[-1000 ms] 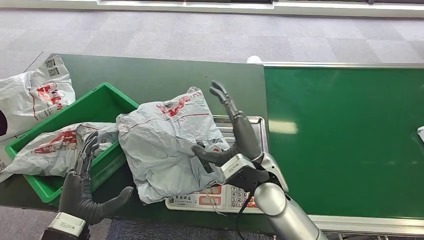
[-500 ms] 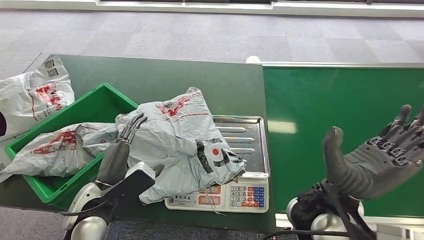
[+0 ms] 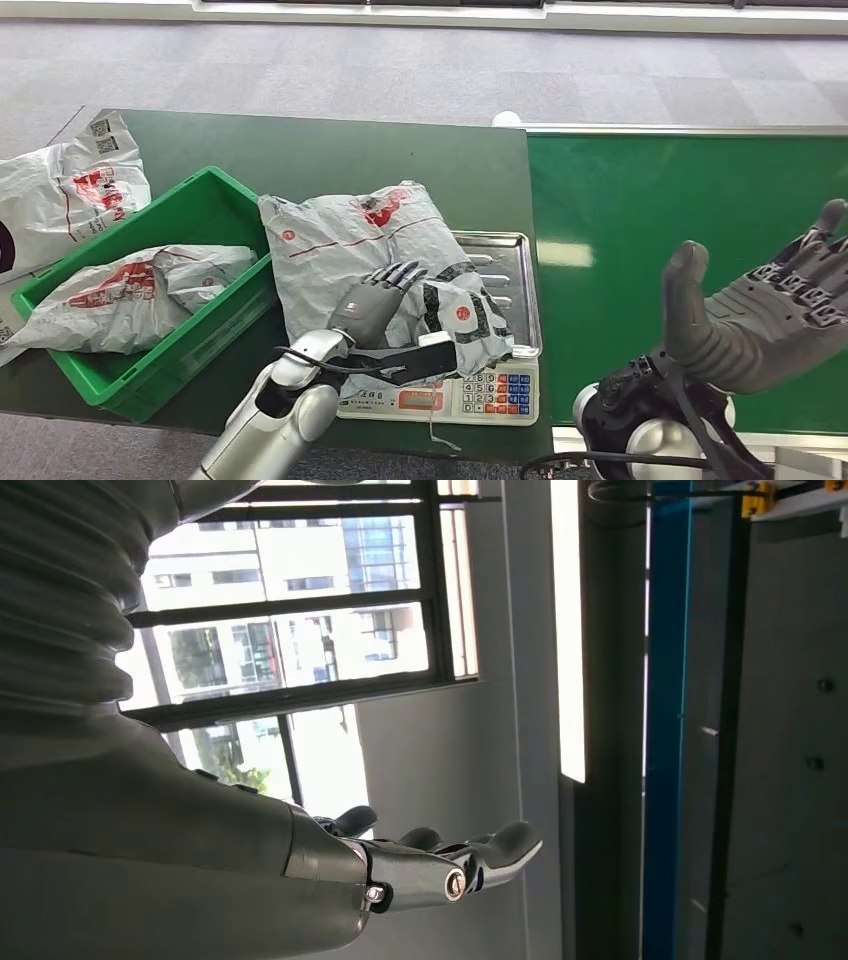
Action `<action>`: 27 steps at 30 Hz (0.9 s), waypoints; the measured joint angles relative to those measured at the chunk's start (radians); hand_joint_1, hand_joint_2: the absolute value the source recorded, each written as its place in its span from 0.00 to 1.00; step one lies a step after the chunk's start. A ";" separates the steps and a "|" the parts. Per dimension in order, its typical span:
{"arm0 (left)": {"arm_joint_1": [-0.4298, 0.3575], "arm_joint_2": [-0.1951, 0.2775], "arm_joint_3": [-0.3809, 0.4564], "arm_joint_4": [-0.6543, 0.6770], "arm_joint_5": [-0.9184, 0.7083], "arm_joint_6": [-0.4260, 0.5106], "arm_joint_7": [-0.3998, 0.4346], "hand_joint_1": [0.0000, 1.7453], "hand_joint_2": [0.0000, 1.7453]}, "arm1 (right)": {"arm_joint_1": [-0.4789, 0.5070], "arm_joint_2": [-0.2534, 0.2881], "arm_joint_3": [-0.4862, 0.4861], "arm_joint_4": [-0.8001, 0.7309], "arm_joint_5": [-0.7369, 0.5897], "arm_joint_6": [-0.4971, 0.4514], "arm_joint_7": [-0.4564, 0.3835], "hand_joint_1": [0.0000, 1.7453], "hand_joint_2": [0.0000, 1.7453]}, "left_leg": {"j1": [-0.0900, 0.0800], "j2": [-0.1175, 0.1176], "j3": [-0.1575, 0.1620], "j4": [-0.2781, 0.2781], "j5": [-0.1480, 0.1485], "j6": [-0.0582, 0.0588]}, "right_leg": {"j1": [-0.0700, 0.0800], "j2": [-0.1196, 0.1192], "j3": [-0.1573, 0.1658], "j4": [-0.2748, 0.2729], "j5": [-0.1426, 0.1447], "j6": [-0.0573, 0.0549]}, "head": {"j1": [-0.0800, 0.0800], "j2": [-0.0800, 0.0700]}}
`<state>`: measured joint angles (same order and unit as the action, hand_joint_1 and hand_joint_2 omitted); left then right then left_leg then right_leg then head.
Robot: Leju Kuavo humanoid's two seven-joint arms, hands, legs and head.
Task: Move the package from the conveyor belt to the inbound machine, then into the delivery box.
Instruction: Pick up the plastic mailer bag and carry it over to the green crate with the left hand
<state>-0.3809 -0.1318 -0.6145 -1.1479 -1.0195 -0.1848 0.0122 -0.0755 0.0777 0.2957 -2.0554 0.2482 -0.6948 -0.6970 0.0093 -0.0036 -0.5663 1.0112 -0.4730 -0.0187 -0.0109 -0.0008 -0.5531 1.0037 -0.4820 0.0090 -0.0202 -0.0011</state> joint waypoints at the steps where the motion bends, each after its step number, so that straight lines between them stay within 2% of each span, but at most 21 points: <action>1: -0.020 -0.012 -0.017 0.041 -0.016 0.012 0.005 1.00 1.00 | 0.000 0.000 0.004 0.007 -0.002 0.000 0.000 0.00 1.00 | 0.000 0.000 0.000 0.000 0.000 0.000 | 0.000 0.000 0.000 0.000 0.000 0.000 | 0.000 0.000; 7: -0.082 -0.034 -0.079 0.192 -0.130 0.102 0.057 1.00 1.00 | 0.011 0.000 0.009 0.034 -0.013 0.000 0.001 0.00 1.00 | 0.000 -0.001 0.000 0.000 0.000 0.000 | 0.000 0.000 0.001 0.000 0.000 0.000 | 0.000 0.000; 13: -0.084 -0.030 -0.075 0.216 -0.157 0.207 0.040 1.00 1.00 | 0.026 -0.005 0.017 0.058 -0.024 0.000 0.001 0.00 1.00 | 0.000 -0.001 0.001 0.000 0.001 0.000 | 0.001 0.000 0.001 0.000 0.000 0.000 | 0.000 0.000; 19: -0.026 -0.004 -0.024 0.049 -0.244 0.429 -0.003 1.00 1.00 | 0.048 -0.012 0.031 0.075 -0.009 0.000 0.000 0.00 1.00 | 0.000 -0.001 -0.002 0.000 0.002 -0.001 | 0.001 0.000 -0.001 0.001 0.000 0.000 | 0.000 0.000; 22: -0.008 0.011 -0.009 -0.042 -0.299 0.493 -0.004 1.00 1.00 | 0.055 -0.013 0.034 0.081 -0.005 0.000 0.000 0.00 1.00 | 0.000 -0.001 -0.003 0.000 0.001 -0.001 | 0.001 0.000 -0.002 0.001 0.000 0.000 | 0.000 0.000; 27: 0.034 0.054 0.033 -0.222 -0.368 0.742 -0.028 1.00 1.00 | 0.072 -0.015 0.035 0.091 -0.009 -0.001 0.000 0.00 1.00 | 0.000 -0.001 -0.005 0.000 0.001 -0.001 | 0.001 0.000 -0.004 0.001 0.000 0.000 | 0.000 0.000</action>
<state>-0.3470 -0.0781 -0.5818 -1.3702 -1.3873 0.5570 -0.0162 -0.0039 0.0624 0.3302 -1.9645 0.2389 -0.6954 -0.6970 0.0094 -0.0042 -0.5716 1.0108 -0.4716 -0.0194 -0.0098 -0.0007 -0.5576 1.0044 -0.4822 0.0090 -0.0202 -0.0011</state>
